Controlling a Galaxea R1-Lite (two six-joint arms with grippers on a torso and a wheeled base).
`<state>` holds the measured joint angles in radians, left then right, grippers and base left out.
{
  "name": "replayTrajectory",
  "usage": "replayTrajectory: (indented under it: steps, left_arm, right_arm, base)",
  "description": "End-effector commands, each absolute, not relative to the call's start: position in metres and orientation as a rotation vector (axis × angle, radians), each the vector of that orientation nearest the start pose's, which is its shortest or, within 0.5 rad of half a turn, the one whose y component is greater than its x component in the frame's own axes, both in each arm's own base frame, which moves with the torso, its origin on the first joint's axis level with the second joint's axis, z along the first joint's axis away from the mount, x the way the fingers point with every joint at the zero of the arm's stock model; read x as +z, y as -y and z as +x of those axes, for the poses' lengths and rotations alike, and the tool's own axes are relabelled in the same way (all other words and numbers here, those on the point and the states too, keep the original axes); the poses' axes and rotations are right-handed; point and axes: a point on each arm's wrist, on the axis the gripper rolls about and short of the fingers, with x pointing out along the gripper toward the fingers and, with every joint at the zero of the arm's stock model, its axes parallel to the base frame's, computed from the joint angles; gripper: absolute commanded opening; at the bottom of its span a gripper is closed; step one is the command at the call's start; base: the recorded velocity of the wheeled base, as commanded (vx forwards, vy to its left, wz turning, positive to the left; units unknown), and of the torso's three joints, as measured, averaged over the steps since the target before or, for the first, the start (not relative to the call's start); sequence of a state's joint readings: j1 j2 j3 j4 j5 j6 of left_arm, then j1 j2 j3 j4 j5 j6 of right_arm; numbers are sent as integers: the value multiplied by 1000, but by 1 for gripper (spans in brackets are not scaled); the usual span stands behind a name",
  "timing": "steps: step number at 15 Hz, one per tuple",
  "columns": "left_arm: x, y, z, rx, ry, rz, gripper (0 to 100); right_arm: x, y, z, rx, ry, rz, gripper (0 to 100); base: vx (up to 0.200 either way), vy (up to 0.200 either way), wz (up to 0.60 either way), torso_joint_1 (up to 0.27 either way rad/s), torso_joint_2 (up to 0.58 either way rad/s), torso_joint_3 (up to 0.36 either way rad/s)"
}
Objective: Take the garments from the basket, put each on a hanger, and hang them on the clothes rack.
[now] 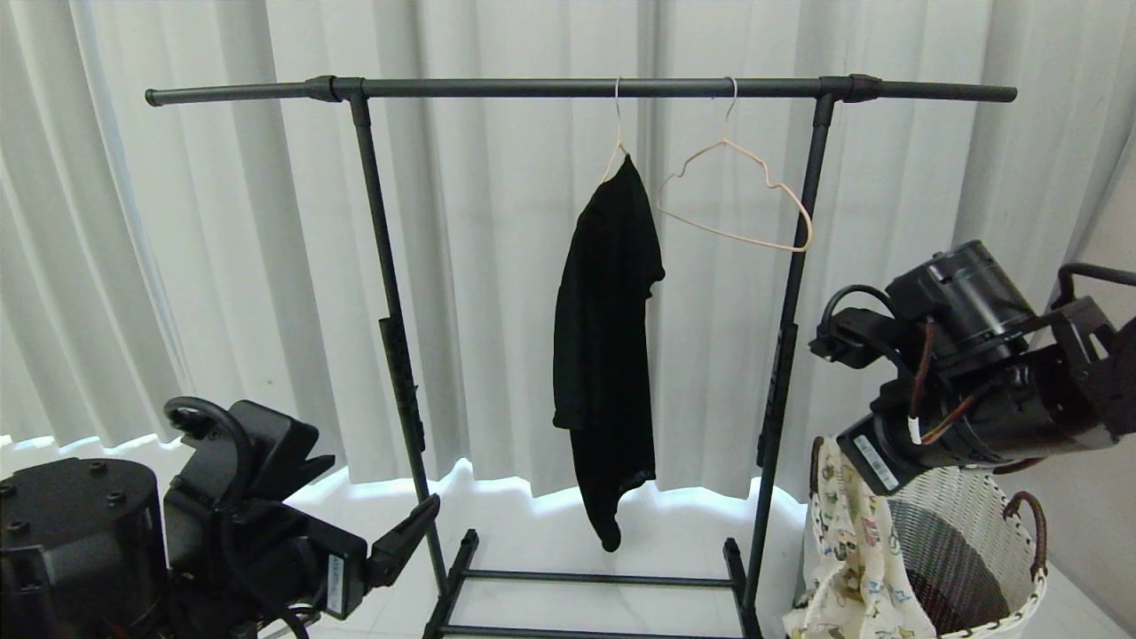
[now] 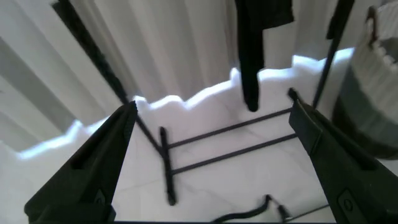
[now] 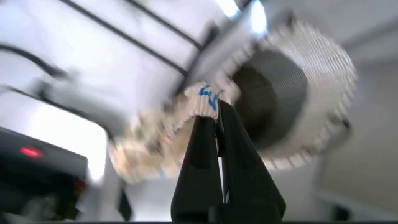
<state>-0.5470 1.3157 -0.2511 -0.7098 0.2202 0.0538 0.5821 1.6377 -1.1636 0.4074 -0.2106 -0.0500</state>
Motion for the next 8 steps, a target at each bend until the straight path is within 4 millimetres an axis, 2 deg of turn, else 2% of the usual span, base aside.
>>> replayTrajectory:
  steps: [1, 2, 5, 6, 7, 8]
  left_arm:
    - [154, 103, 148, -410, -277, 80, 100]
    - [156, 111, 148, -442, -278, 64, 100]
    - [144, 140, 143, -566, -331, 112, 100]
    - [142, 146, 142, -588, -336, 115, 100]
    - [138, 165, 145, -639, -363, 49, 100]
    - [136, 172, 151, -638, -385, 6, 100]
  right_arm:
    - [226, -186, 236, 478, -741, -327, 0]
    - [234, -202, 235, 507, -712, -295, 0]
    - [257, -243, 236, 611, -628, -227, 0]
    - [260, -247, 236, 621, -616, -223, 0]
    - [267, -255, 236, 642, -587, -212, 0]
    - [270, -258, 235, 650, -579, -207, 0]
  base:
    - [0, 0, 0, 0, 0, 0]
    - [0, 0, 0, 0, 0, 0]
    - [0, 0, 0, 0, 0, 0]
    - [0, 0, 0, 0, 0, 0]
    - [0, 0, 0, 0, 0, 0]
    - [0, 0, 0, 0, 0, 0]
